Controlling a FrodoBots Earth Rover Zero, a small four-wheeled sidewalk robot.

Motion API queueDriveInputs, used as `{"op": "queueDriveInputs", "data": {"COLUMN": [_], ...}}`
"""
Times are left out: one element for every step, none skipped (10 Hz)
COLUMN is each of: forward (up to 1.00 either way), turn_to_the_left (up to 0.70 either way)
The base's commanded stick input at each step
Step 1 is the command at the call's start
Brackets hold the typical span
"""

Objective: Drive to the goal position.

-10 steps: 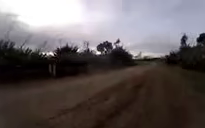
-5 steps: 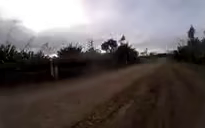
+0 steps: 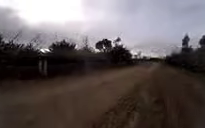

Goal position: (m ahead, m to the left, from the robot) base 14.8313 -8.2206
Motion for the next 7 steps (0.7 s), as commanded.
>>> {"op": "queueDriveInputs", "data": {"forward": [0.85, 0.85, 0.85, 0.85, 0.85, 0.85, 0.85], "turn_to_the_left": [-0.34, -0.34, -0.34, -0.34, -0.11, -0.09, -0.06]}}
